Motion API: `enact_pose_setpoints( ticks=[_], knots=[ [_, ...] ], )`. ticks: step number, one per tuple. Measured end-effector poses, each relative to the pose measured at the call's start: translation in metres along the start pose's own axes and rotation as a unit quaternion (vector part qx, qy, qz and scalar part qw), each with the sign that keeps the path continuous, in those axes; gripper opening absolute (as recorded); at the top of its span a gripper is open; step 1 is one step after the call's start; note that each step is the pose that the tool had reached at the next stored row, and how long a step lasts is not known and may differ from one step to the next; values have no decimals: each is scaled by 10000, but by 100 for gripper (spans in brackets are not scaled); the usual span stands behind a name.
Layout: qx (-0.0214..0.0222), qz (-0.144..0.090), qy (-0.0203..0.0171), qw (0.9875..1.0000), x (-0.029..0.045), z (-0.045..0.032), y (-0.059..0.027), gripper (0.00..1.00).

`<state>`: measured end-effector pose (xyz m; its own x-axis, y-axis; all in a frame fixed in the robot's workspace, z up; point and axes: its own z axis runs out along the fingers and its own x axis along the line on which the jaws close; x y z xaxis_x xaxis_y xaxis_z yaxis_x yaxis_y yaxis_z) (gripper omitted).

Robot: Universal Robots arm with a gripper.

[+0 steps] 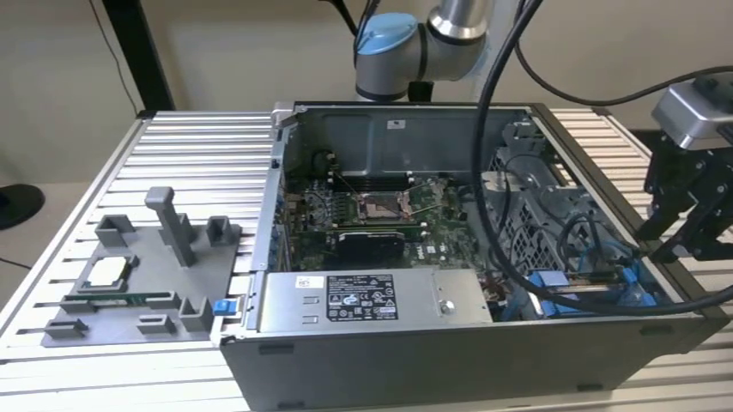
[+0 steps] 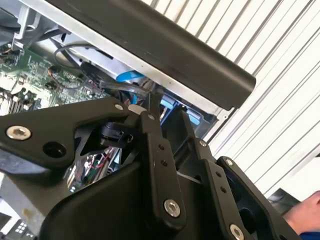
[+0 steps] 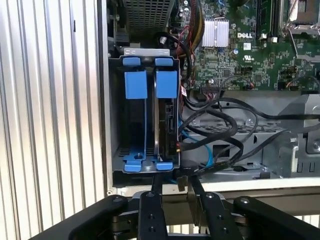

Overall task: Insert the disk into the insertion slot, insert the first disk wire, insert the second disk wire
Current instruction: 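Insert the second disk wire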

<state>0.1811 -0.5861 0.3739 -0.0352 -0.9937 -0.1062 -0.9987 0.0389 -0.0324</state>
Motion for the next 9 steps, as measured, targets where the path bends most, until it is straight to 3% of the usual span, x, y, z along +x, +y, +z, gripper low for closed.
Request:
enact_pose_setpoints(
  ticks=[9],
  knots=[
    [-23,-175,-123,9998,9,48,-47,100]
  ],
)
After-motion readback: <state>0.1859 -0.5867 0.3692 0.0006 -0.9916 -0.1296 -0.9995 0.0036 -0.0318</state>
